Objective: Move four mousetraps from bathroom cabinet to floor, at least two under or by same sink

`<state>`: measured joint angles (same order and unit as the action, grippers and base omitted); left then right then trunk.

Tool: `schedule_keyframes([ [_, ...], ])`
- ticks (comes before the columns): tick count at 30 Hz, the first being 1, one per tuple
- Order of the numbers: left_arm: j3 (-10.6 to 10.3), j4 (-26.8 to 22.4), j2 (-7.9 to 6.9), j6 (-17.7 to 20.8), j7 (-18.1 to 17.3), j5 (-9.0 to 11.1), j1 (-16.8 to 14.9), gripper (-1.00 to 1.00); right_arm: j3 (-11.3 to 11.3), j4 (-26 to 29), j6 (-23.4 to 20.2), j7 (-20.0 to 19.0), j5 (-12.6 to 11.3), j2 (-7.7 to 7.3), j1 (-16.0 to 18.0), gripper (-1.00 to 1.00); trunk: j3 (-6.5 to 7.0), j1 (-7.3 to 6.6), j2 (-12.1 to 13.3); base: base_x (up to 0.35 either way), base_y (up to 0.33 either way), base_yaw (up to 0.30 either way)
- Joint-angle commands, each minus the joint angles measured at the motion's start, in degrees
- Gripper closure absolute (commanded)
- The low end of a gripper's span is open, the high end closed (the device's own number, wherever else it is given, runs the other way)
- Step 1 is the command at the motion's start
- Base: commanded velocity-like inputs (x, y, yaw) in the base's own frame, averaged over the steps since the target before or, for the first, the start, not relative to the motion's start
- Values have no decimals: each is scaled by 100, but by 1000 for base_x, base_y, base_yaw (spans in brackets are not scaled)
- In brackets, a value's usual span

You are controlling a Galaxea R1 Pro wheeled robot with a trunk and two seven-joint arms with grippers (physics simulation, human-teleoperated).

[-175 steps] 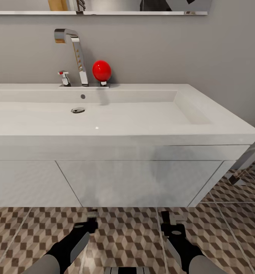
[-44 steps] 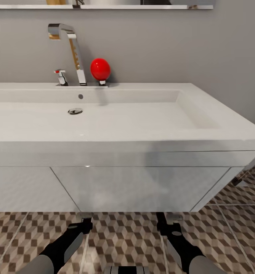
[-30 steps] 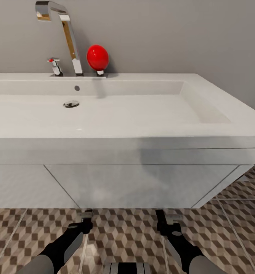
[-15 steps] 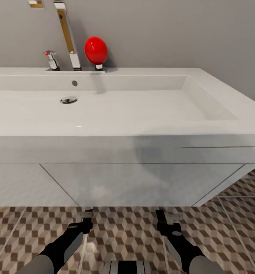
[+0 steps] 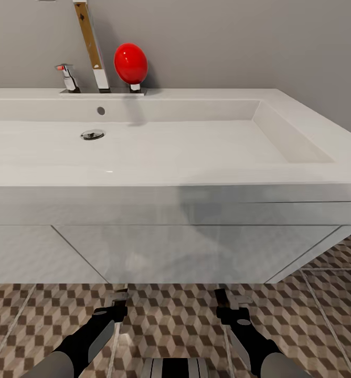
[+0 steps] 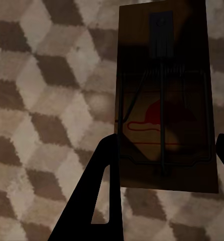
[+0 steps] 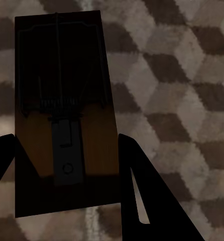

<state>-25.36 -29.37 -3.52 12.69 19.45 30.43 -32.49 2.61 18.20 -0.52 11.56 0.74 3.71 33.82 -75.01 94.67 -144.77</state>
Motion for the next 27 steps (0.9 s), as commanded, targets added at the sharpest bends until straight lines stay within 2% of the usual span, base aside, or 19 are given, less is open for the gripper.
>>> schedule_keyframes([
  [1, -48, -15, -9, 23, 50, 43, -3, 100, 29, -1, 1, 39, -11, -1, 2, 100, -4, -1, -2, 0, 0, 0],
  [7, -48, -18, -9, 21, 144, 35, -3, 100, 15, 4, 6, 73, -23, -14, 2, 100, -4, -1, -2, 0, 0, 0],
  [12, -50, -104, -2, 15, 749, 33, -1, 100, -12, 24, 7, 152, -33, -40, 2, 100, -4, -1, -2, 0, 0, 0],
  [14, -54, -147, -1, 15, 884, 30, -2, 100, -18, 34, 12, 207, -36, -43, 2, 100, -4, -1, -2, 0, 0, 0],
  [21, -57, -192, 0, 14, 1007, 4, -3, 100, -23, 42, 31, 413, -39, -40, 2, 100, -4, -1, -2, 0, 0, 0],
  [27, -62, -203, 0, 7, 1023, -8, -3, 100, -24, 40, 33, 455, -39, -39, 2, 100, -137, 14, -10, 0, 0, 0],
])
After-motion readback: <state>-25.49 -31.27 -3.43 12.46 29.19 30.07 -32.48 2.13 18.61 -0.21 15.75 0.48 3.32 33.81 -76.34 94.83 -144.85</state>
